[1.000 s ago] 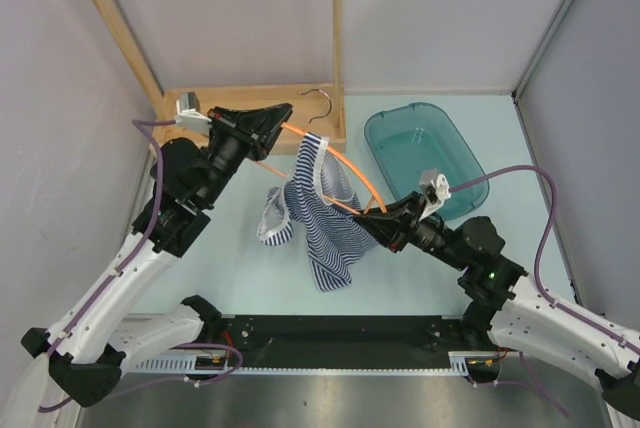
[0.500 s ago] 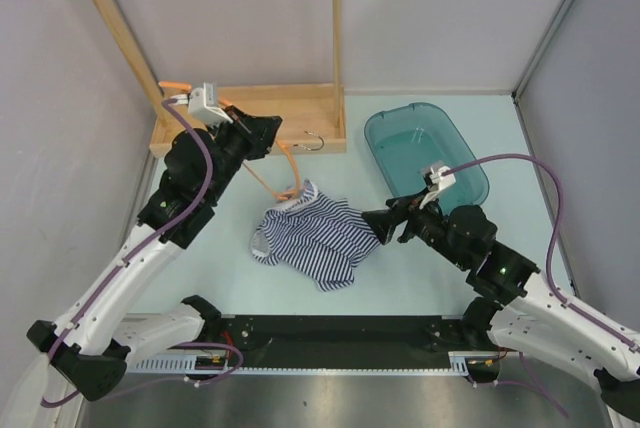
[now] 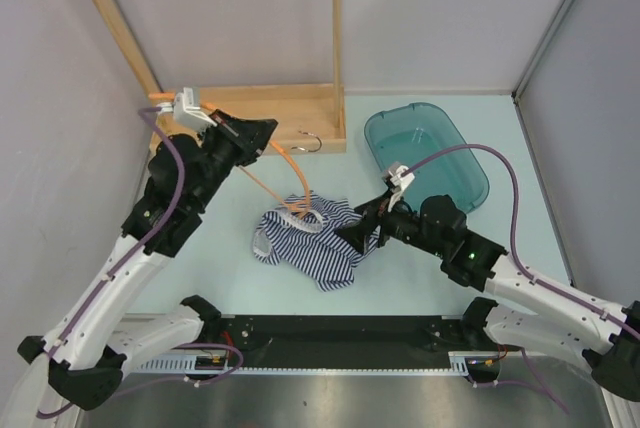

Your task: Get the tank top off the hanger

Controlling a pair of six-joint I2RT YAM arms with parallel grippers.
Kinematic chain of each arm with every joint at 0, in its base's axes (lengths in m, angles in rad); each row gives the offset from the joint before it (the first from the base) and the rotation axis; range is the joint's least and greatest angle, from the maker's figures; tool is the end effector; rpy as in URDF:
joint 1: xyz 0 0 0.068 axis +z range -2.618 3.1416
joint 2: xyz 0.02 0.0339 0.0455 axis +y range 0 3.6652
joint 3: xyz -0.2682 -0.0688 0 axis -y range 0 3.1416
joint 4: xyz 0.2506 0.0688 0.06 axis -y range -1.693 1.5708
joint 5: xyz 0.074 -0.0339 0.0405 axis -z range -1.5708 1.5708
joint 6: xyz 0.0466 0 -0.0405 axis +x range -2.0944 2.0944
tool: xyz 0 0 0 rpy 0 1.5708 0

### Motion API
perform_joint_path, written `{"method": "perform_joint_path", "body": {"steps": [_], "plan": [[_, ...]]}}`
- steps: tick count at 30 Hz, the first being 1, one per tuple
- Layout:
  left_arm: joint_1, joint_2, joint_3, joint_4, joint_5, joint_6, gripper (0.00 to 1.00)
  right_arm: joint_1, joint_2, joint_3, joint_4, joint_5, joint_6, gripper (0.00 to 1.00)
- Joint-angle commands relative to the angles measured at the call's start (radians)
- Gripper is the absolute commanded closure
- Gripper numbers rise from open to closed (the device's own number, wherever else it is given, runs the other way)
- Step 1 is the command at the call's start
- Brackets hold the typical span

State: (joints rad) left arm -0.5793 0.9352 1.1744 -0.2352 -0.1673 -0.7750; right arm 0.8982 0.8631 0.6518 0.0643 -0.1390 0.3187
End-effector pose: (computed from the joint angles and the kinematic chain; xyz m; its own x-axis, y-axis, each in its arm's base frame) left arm 0.1800 -0.1085 0.4475 -0.2778 -0.6427 -0.7139 0.2884 0.6531 -0.7002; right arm 0.1333 0.1778 0.3058 -0.3561 0.0509 -0.9330 -0.7882 0.5200 0.3292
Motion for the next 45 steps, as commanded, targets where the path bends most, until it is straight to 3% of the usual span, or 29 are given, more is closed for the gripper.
{"method": "perform_joint_path", "body": {"steps": [1,7,10,11,13,22,24,25,26,27,28,30,31,32,34,40,45], "plan": [[0.006,-0.055,-0.012,0.046,0.099,-0.357,1.0,0.028,0.013,-0.007,0.239,-0.025,-0.061,0.13],[0.007,-0.113,-0.131,0.114,0.158,-0.668,1.0,0.047,-0.027,-0.089,0.39,-0.013,-0.066,0.15],[0.007,-0.154,-0.199,0.16,0.19,-0.786,1.0,0.056,-0.052,-0.118,0.431,-0.02,-0.052,0.31],[0.007,-0.164,-0.226,0.166,0.19,-0.834,1.0,0.062,-0.058,-0.121,0.436,-0.017,-0.049,0.45],[0.007,-0.202,-0.252,0.175,0.169,-0.868,1.0,0.068,-0.081,-0.133,0.437,-0.02,-0.047,0.52],[0.007,-0.251,-0.275,0.195,0.103,-0.92,1.0,0.091,-0.134,-0.184,0.437,0.007,-0.013,0.52],[0.009,-0.25,-0.282,0.2,0.112,-0.926,1.0,0.1,-0.128,-0.179,0.442,0.012,-0.009,0.56],[0.009,-0.253,-0.285,0.203,0.118,-0.931,1.0,0.105,-0.128,-0.176,0.442,0.018,-0.007,0.62],[0.007,-0.254,-0.286,0.206,0.123,-0.931,1.0,0.107,-0.121,-0.169,0.439,0.021,-0.006,0.86],[0.007,-0.257,-0.289,0.206,0.123,-0.923,1.0,0.11,-0.118,-0.15,0.434,0.029,-0.003,1.0],[0.007,-0.262,-0.291,0.209,0.121,-0.906,0.93,0.114,-0.118,-0.141,0.424,0.053,0.002,1.0],[0.007,-0.288,-0.291,0.198,0.094,-0.804,0.68,0.128,-0.127,-0.124,0.391,0.082,-0.003,1.0],[0.009,-0.3,-0.288,0.18,0.085,-0.759,0.34,0.134,-0.134,-0.098,0.364,0.137,0.0,1.0],[0.009,-0.314,-0.283,0.115,0.072,-0.688,0.21,0.139,-0.142,-0.087,0.3,0.179,0.0,1.0],[0.009,-0.364,-0.295,0.058,0.057,-0.586,0.06,0.151,-0.185,-0.063,0.214,0.257,0.006,1.0],[0.009,-0.528,-0.455,0.053,0.158,-0.345,0.01,0.154,-0.271,-0.028,-0.004,0.375,0.057,1.0],[0.009,-0.637,-0.504,-0.111,0.218,-0.143,0.01,0.15,-0.195,0.089,-0.058,0.449,0.068,1.0]]}}
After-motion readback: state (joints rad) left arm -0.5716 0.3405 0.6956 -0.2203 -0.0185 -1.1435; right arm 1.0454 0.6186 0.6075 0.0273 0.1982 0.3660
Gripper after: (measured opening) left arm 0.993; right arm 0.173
